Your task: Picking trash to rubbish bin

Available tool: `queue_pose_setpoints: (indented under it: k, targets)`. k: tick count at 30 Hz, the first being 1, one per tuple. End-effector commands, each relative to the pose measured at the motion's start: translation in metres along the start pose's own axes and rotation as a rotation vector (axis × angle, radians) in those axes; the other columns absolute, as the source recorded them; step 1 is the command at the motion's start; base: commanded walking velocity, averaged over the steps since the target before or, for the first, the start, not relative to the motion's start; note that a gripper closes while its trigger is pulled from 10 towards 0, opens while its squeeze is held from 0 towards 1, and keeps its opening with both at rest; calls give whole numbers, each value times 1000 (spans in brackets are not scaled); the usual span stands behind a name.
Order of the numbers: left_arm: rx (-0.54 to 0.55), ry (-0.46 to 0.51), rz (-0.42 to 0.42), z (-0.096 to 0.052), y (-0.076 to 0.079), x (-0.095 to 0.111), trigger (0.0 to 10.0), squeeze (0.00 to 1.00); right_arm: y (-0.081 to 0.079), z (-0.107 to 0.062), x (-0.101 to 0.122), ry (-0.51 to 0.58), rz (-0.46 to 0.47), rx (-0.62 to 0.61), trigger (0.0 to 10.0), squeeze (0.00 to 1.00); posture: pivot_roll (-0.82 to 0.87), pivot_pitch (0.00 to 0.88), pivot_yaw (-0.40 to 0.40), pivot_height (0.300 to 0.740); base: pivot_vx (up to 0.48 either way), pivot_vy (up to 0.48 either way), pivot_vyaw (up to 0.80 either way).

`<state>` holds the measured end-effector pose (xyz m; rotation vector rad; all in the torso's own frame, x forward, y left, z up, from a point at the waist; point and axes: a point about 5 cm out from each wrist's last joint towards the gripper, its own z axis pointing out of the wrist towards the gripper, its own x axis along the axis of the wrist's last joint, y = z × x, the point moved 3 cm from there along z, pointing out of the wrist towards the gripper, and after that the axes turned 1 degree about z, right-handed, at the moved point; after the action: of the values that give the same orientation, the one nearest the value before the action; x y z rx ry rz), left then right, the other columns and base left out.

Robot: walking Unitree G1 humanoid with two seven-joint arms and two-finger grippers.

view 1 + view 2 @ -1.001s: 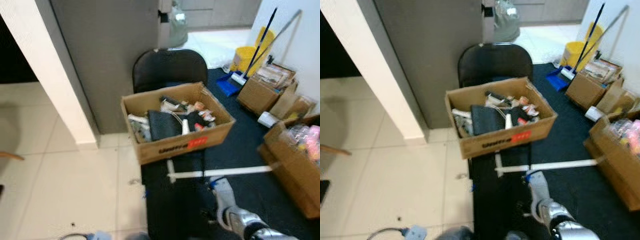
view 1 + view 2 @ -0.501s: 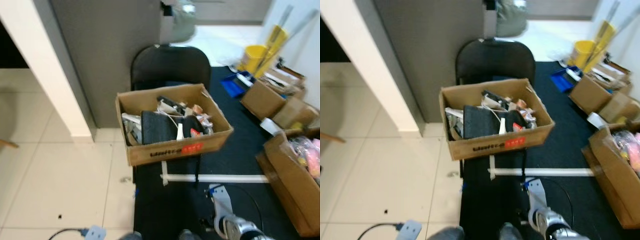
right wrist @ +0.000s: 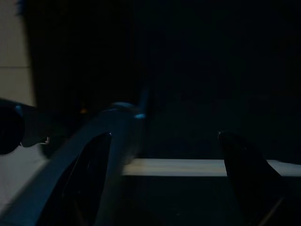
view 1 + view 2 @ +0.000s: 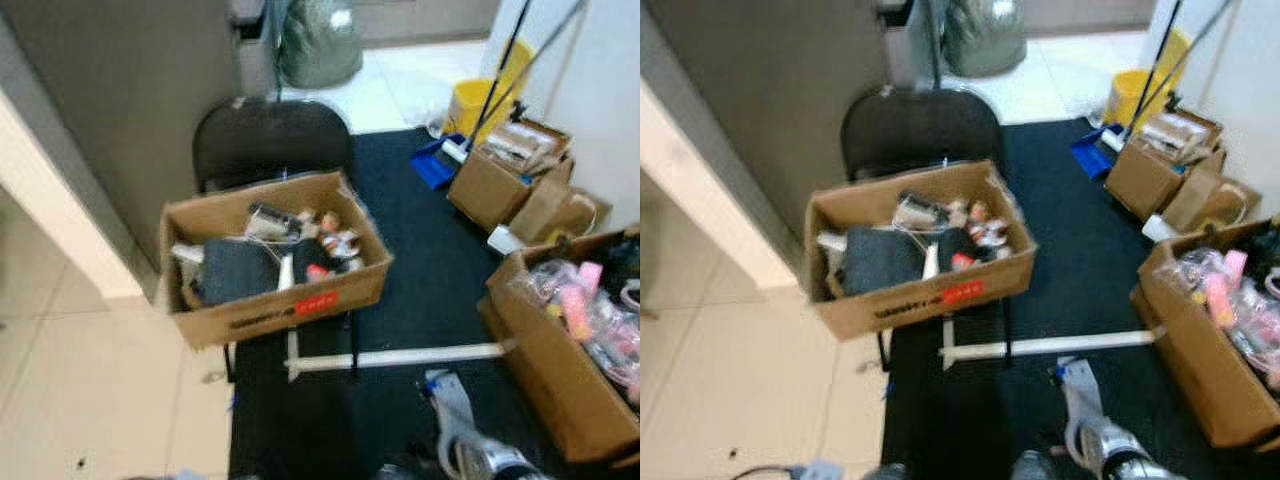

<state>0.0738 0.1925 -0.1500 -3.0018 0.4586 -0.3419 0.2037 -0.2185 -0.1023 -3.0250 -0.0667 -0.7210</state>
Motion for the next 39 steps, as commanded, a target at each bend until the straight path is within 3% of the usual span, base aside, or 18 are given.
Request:
queue_pose_setpoints:
  k: [1,10,14,18,30,39]
  targets:
    - [-43,27,-2,1,16,5,10000,0,-12,2,-4,-14,-3,25,10000,0,47,45,-10,740,0,0,0]
    - [-53,23,6,0,19,4,10000,0,-12,2,-4,-15,-11,26,10000,0,46,46,-14,740,0,0,0]
    - [-67,20,14,0,21,3,10000,0,-11,2,-5,-19,-14,26,10000,0,45,42,-13,740,0,-461,0]
    - [-26,27,22,1,15,5,10000,0,-11,2,-6,-20,-16,26,10000,0,45,42,-13,740,0,-477,0]
    - [-3,24,12,1,12,8,10000,0,-11,2,-6,-23,-24,22,10000,0,45,32,-14,740,0,0,0]
    - [-7,23,17,1,14,8,10000,0,-11,2,-7,-25,-17,20,10000,0,44,38,-11,740,-348,0,0]
